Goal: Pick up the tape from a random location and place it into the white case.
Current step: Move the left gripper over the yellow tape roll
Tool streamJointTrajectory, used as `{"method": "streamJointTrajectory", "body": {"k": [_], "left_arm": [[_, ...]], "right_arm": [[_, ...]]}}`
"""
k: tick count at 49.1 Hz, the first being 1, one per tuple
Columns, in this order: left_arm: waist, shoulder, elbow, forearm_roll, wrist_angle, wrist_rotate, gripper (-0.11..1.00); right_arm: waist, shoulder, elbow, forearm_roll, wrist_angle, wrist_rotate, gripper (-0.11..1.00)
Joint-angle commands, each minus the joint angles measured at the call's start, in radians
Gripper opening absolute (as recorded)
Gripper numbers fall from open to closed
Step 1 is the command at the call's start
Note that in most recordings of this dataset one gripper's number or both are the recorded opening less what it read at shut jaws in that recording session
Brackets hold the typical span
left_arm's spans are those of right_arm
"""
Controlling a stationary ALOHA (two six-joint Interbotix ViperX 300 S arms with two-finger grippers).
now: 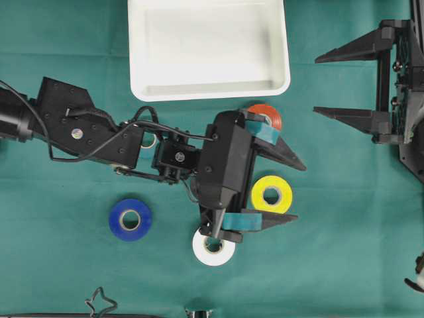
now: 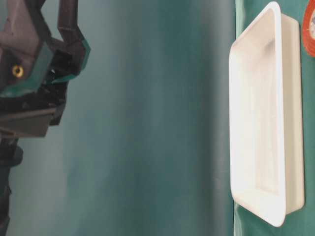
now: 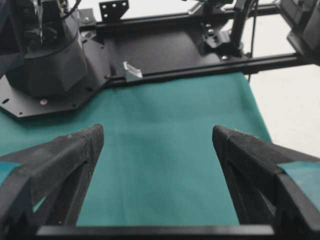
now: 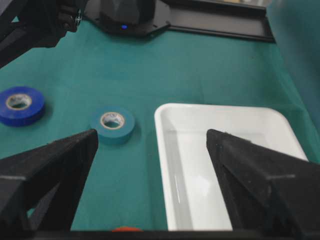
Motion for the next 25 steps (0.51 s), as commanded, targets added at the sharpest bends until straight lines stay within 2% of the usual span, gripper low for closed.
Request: {"method": "streamJointTrajectory", "body": {"k": [1, 9, 12, 17, 25], "left_arm": [[-0.002, -0.014, -0.032, -0.002, -0.002, -0.002, 0.99], [-0.002, -0.009, -0.043, 0.000, 0.008, -0.005, 0.99], [-0.003, -0.002, -0.061, 0.000, 0.044, -0.003, 0.99], [-0.002, 0.025, -0.120, 0.000, 0.166, -0.005, 0.99], [-0.002, 0.087, -0.268, 0.000, 0.436, -0.005, 0.99]], "right_arm": [[0.000, 0.003, -0.018, 0.002, -0.009, -0.002, 0.91], [0.000, 0.003, -0.018, 0.000, -0.009, -0.002, 0.91], [0.000, 0.003, -0.018, 0.000, -0.008, -0.002, 0.91], [0.000, 0.003, -0.018, 0.000, -0.006, -0.002, 0.91], [0.000, 0.003, -0.018, 0.002, -0.006, -0.002, 0.91]]}}
